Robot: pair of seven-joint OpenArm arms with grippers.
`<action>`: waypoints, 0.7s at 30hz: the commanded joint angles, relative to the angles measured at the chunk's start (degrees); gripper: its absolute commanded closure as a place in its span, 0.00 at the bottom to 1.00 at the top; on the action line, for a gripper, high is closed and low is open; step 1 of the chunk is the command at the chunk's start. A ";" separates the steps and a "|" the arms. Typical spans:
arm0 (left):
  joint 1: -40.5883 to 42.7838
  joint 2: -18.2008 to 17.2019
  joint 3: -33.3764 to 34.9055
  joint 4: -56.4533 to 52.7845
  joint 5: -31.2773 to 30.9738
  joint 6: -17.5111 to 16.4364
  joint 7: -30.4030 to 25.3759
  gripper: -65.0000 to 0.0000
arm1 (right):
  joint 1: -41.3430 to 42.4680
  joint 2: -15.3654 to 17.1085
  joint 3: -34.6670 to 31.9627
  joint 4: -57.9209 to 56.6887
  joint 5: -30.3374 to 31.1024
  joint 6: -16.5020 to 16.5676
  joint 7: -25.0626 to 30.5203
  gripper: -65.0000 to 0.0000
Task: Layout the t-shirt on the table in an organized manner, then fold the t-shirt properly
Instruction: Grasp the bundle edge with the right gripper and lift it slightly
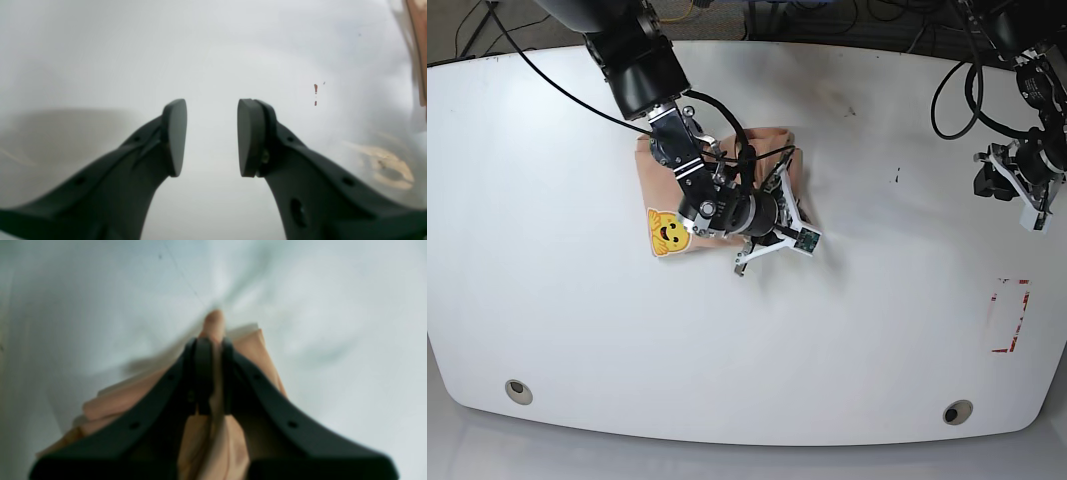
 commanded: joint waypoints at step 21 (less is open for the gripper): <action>-2.06 -1.10 2.05 0.87 -0.96 -0.08 -1.18 0.63 | 4.45 -0.67 4.56 7.32 0.68 -0.14 -3.85 0.99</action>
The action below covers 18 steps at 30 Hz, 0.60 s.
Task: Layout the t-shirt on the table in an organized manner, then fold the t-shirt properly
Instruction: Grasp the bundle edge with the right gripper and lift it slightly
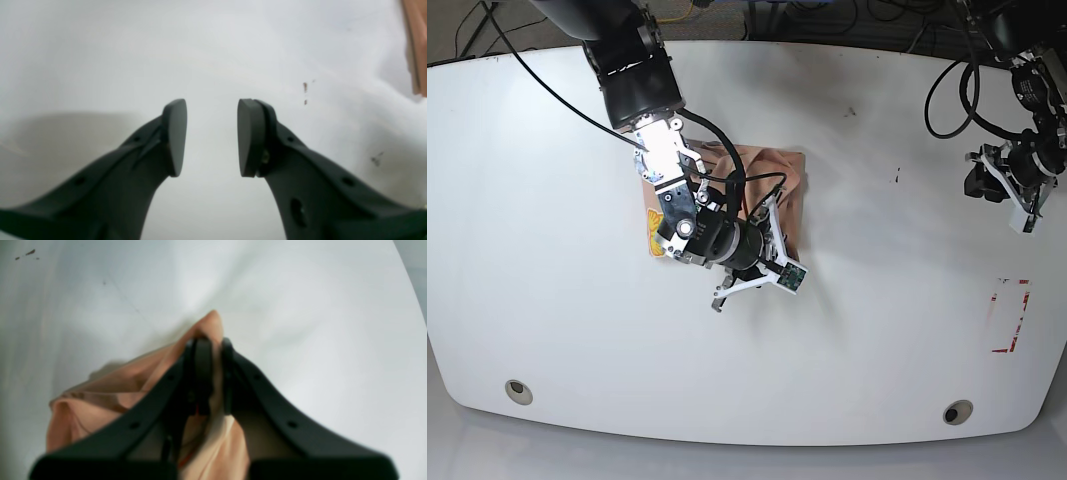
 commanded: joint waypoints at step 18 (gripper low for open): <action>-2.04 -1.36 3.67 0.98 -0.85 -0.06 -1.23 0.63 | 1.27 -5.39 0.14 -0.27 0.00 -0.12 3.02 0.42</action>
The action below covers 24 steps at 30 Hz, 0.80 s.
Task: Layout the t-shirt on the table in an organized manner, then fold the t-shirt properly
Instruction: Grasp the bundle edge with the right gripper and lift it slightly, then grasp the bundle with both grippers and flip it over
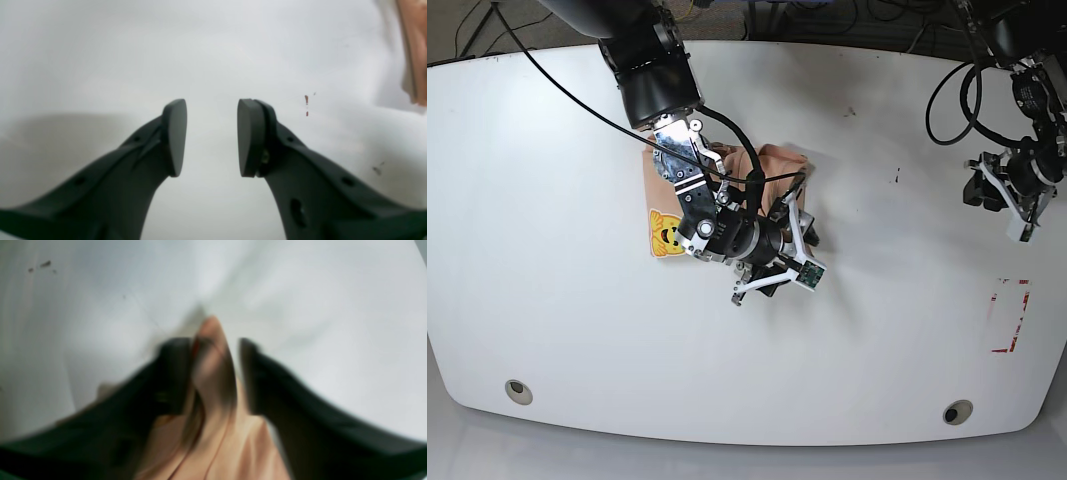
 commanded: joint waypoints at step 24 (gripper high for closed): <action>-3.30 8.02 24.58 5.70 -1.18 -0.08 -3.95 0.63 | -7.96 5.33 17.57 14.79 1.45 -0.10 1.69 0.33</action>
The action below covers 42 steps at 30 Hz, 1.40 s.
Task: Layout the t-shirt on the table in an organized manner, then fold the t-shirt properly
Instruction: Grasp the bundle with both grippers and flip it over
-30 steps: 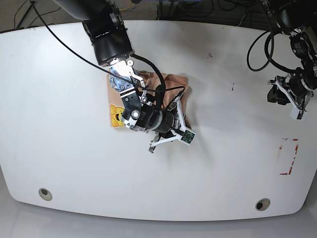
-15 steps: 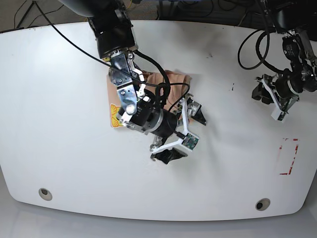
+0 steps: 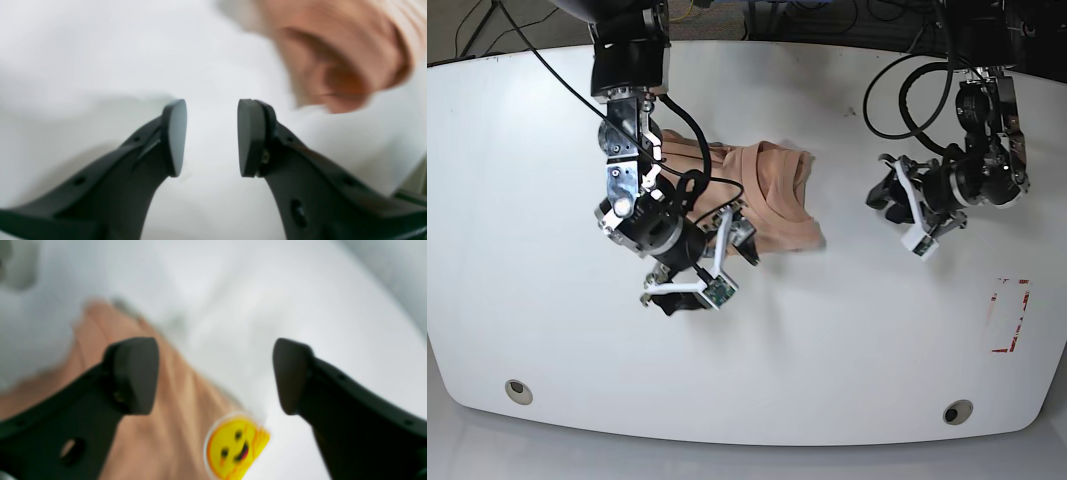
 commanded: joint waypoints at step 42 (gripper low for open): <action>-5.34 7.70 10.10 -12.54 9.26 -0.10 -5.62 0.63 | -4.69 7.49 11.95 -20.81 1.10 -0.07 16.85 0.88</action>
